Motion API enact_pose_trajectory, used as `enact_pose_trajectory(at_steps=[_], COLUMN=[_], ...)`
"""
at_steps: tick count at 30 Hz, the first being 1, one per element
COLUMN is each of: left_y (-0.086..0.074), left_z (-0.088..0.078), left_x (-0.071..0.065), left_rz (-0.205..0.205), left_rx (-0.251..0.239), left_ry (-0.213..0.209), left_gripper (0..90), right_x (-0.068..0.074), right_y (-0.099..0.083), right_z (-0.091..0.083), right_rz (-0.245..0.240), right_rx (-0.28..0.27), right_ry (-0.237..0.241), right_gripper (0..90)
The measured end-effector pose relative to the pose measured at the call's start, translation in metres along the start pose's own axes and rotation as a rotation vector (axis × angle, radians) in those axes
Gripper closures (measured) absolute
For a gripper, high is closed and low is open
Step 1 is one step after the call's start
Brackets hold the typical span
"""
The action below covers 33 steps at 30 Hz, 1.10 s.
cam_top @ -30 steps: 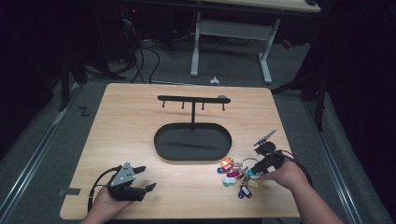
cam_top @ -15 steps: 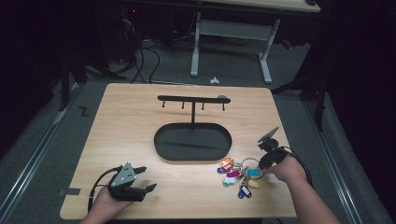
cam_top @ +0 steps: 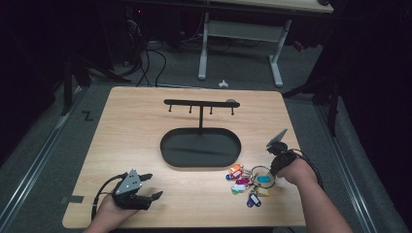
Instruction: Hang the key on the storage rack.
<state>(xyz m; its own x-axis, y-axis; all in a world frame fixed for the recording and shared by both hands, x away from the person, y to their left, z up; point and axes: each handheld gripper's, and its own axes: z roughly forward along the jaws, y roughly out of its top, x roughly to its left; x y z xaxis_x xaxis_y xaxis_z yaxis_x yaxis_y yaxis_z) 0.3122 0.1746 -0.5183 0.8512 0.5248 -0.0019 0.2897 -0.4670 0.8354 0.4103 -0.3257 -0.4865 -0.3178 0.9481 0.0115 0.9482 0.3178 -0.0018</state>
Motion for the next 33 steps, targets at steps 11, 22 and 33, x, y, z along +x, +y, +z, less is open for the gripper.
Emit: enact_pose_trajectory(at_steps=[11,22,33], left_y=[0.0,0.0,0.0], left_z=[0.001,0.002,0.002], left_x=[0.0,-0.001,-0.001], left_rz=[0.005,0.01,0.011], left_rx=[0.004,0.013,0.011], left_ry=[-0.002,-0.006,-0.008], left_gripper=[27.4,27.4,27.4], right_x=[-0.006,0.024,0.069], right_y=[-0.024,-0.039,-0.025], right_z=[-0.01,-0.018,-0.011], right_rz=[0.046,-0.048,-0.181], right_rx=[-0.095,-0.121,-0.124], right_ry=[0.09,0.121,0.062], right_gripper=[90.0,87.1,85.5])
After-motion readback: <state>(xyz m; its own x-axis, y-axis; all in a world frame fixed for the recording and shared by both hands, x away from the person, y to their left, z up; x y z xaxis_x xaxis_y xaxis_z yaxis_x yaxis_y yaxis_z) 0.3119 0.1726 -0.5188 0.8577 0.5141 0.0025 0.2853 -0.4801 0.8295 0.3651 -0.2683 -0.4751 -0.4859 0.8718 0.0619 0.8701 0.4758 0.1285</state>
